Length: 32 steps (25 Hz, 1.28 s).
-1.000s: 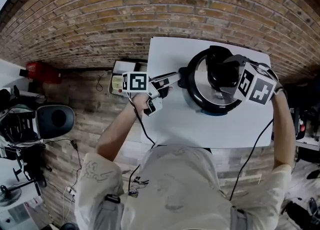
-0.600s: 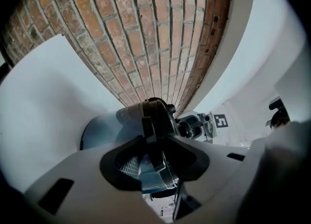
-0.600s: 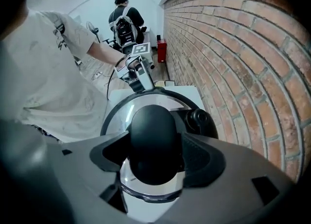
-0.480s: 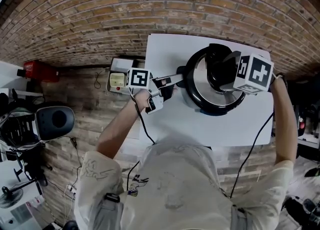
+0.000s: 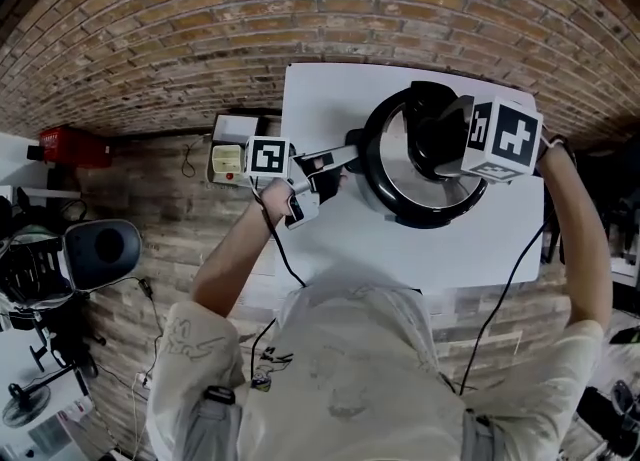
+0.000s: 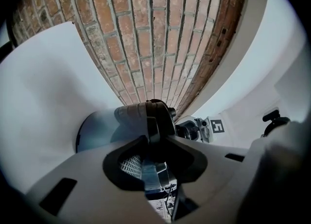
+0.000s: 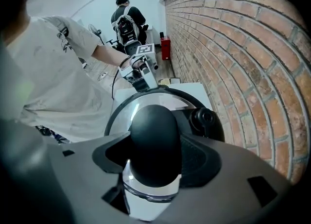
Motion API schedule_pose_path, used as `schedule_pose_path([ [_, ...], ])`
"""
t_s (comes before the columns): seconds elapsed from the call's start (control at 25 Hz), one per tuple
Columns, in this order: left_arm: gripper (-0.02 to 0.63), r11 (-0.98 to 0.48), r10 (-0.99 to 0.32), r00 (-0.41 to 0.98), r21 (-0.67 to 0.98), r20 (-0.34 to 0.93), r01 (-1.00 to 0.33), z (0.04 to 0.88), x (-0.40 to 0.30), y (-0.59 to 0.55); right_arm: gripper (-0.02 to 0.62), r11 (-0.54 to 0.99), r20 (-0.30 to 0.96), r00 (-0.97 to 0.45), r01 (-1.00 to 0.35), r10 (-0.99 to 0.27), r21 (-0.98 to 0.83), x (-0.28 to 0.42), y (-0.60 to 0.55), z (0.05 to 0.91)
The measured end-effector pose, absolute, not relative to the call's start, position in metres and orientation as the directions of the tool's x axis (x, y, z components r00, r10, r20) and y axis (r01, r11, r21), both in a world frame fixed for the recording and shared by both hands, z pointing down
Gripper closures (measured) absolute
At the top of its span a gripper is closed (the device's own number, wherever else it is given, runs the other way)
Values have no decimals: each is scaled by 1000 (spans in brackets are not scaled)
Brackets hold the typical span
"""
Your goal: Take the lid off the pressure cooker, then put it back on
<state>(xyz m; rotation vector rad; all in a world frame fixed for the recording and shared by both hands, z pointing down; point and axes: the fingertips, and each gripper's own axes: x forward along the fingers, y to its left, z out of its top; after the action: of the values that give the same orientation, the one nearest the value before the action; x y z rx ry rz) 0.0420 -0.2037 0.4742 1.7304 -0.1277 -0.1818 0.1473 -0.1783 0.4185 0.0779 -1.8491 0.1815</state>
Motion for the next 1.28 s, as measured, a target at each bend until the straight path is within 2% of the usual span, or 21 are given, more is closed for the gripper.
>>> schedule_pose_path([
  [0.6, 489, -192, -210, 975, 981, -68, 27, 474, 42, -204, 301, 984, 959, -281, -158, 40, -87, 148, -179, 419],
  [1.28, 505, -163, -251, 963, 985, -95, 55, 472, 41, -207, 298, 957, 965, -262, -269, 31, -104, 148, -178, 418],
])
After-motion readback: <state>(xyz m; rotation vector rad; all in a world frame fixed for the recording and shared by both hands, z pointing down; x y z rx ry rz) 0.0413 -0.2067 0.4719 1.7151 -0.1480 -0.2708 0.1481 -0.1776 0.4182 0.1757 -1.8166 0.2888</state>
